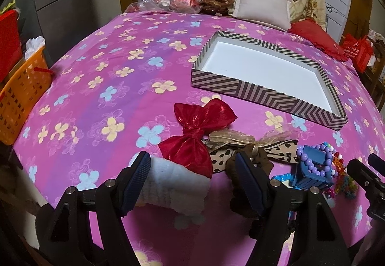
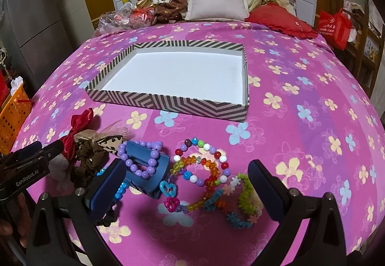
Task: Organize jewelry
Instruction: 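Position the left gripper over the red satin bow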
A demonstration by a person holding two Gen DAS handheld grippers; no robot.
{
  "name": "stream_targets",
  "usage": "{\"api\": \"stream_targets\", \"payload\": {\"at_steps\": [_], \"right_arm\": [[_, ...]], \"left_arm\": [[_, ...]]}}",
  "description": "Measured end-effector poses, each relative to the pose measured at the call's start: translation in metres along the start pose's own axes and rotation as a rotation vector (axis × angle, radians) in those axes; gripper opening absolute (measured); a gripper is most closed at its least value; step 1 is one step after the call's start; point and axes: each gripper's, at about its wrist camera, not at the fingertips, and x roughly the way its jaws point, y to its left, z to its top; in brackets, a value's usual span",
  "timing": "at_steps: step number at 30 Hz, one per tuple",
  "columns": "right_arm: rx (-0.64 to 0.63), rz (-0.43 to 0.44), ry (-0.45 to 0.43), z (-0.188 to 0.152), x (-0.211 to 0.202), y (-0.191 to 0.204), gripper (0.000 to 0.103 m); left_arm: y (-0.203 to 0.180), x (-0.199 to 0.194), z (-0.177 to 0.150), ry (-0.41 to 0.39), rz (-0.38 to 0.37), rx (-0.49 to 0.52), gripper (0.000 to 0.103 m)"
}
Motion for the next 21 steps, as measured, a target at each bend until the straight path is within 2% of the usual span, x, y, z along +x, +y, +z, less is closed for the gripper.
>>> {"api": "stream_targets", "payload": {"at_steps": [21], "right_arm": [[-0.028,0.022,0.012,0.0017,0.003,0.0105,0.102]], "left_arm": [[0.0075,0.0005,0.0011,0.005,0.008,-0.015,0.069]]}}
